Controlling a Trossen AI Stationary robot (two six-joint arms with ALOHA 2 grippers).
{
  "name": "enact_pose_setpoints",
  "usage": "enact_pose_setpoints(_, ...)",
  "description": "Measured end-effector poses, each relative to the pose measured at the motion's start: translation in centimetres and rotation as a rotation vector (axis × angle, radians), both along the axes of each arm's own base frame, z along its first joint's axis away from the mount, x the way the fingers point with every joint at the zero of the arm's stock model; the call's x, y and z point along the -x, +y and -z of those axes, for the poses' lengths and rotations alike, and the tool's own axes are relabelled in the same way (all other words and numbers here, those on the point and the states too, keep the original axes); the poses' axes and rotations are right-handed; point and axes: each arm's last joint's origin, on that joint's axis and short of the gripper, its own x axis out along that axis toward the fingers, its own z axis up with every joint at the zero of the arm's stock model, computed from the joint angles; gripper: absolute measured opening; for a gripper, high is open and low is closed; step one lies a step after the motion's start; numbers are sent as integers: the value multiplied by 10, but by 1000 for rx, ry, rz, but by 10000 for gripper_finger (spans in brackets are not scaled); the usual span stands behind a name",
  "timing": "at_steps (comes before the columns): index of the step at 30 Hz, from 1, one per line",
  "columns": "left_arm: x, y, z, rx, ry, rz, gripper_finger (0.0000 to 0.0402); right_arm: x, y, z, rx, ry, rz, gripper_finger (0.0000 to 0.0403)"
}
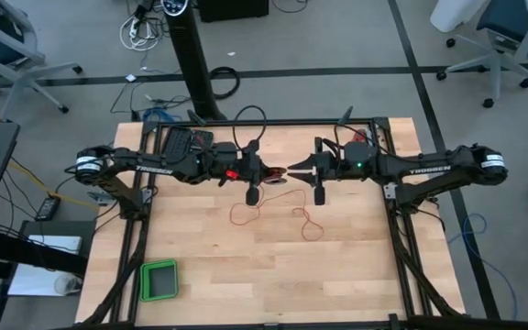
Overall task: Coil cords
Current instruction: Coil the red wire onto the black spool
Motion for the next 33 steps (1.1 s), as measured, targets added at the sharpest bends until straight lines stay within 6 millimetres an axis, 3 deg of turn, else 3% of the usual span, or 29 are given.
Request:
enact_pose_setpoints(10,-1,-3,-2,-2,-18,-3,1,-21,-3,4,51,26,-7,76)
enact_pose_setpoints(15,-1,-3,-2,-1,-18,-5,1,-20,-3,2,70,12,-8,16)
enact_pose_setpoints(21,-1,-2,-2,-15,-22,-71,11,-19,-5,2,57,19,8,4)
enact_pose_setpoints(33,1,3,4,-78,57,-161,154,-10,-5,-3,49,36,34,1)
